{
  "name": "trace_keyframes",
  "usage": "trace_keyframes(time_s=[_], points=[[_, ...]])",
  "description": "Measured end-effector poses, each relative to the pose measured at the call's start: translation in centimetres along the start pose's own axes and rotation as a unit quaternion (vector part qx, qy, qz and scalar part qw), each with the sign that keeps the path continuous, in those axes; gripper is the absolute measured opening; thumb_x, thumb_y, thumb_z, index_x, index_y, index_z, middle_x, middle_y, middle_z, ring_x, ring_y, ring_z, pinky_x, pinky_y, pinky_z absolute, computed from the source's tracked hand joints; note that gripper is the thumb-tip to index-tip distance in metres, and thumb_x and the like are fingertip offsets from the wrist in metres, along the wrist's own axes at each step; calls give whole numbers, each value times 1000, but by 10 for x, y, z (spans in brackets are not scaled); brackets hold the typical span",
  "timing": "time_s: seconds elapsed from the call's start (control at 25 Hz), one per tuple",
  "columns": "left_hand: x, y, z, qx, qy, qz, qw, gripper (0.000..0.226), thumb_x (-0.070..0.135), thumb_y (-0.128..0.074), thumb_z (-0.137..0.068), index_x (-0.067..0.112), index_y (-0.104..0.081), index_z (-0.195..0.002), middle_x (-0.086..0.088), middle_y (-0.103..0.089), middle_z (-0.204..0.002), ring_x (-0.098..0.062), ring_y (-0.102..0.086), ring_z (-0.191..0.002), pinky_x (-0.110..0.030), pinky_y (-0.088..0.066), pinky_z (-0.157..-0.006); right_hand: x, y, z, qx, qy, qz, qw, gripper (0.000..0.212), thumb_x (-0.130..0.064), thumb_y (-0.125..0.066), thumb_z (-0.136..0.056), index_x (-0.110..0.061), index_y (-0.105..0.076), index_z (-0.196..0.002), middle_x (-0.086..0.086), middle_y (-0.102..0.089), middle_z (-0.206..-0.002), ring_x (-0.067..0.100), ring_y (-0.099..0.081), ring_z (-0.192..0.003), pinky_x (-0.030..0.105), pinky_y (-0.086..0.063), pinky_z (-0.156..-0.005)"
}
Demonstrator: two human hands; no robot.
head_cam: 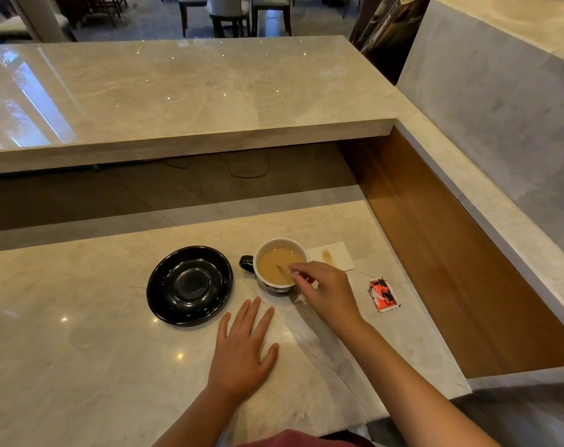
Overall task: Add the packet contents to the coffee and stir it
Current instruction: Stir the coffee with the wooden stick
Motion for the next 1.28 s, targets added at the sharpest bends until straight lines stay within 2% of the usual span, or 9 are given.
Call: trace_keyframes(time_s=[0.12, 0.2, 0.32, 0.4, 0.56, 0.76, 0.96, 1.08, 1.28], points=[[0, -1, 0, 0, 0, -2, 1000, 61, 57, -26, -90, 34, -13, -146, -3, -14, -155, -14, 5, -140, -42, 8, -111, 3, 8, -14, 5, 6, -5, 1000, 15, -3, -69, -82, -4, -72, -97, 13, -74, -90, 20, -65, -76, 22, -50, -68], [0, -1, 0, 0, 0, 0, 1000, 61, 57, -26, -91, 34, -13, -146, -2, -12, -155, -14, 6, -139, -41, 10, -111, 4, 16, -19, 14, 50, 53, 997, 11, -1, -68, -82, -3, -72, -92, 13, -74, -84, 25, -67, -72, 30, -53, -64], [-1, -1, -1, 2, 0, 1, 1000, 61, 57, -26, -90, 35, -12, -145, -1, -12, -155, -14, 5, -139, -39, 11, -111, 6, 29, -18, 23, 110, 163, 980, 5, -4, -69, -81, -6, -72, -84, 9, -75, -75, 24, -69, -64, 29, -54, -55], [-1, -1, 0, 1, -1, 2, 1000, 61, 57, -25, -90, 35, -11, -146, -2, -12, -155, -14, 4, -139, -40, 9, -111, 10, 37, -14, 22, 120, 191, 974, 4, -5, -69, -81, -8, -72, -82, 6, -74, -71, 24, -68, -59, 30, -55, -49], [-1, 1, 0, 1, 1, 5, 1000, 61, 56, -26, -90, 33, -16, -146, -3, -14, -155, -15, 1, -140, -42, 6, -111, 16, 41, 0, 24, 82, 153, 985, 9, -1, -72, -79, -9, -72, -82, 5, -74, -71, 23, -67, -58, 33, -56, -50], [-1, 0, 0, -8, 3, -3, 1000, 62, 58, -22, -89, 36, -5, -145, 0, -5, -155, -13, 12, -139, -39, 14, -110, 12, 24, 10, 24, 44, 76, 996, 9, -3, -71, -81, -8, -74, -88, 8, -77, -80, 22, -70, -69, 33, -58, -62], [0, 1, 0, -12, 6, 4, 1000, 62, 59, -19, -89, 36, -6, -145, 0, -4, -156, -12, 14, -139, -41, 11, -111, 13, 5, 12, 78, -14, 25, 997, 15, -1, -68, -83, -6, -73, -96, 11, -77, -87, 22, -70, -76, 32, -56, -69], [1, 3, 0, -10, 3, 4, 1000, 62, 59, -20, -89, 35, -8, -146, 0, -5, -155, -13, 13, -139, -40, 12, -111, 15, 11, 6, 109, -8, 54, 993, 13, 0, -67, -83, -4, -72, -94, 11, -77, -82, 22, -71, -68, 34, -59, -62], [1, 3, 0, -7, 3, 7, 1000, 62, 58, -22, -90, 34, -12, -146, 0, -7, -155, -13, 11, -138, -39, 14, -110, 17, 33, 4, 99, 51, 154, 982, 10, 2, -73, -78, -1, -72, -88, 13, -75, -71, 26, -69, -56, 35, -58, -48]])
Point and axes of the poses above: each hand's wrist, its own z-axis away from the middle knuckle, its own y-axis out of the back of the hand, x = y × z, the point moved 5 cm from there along -z, towards the middle knuckle
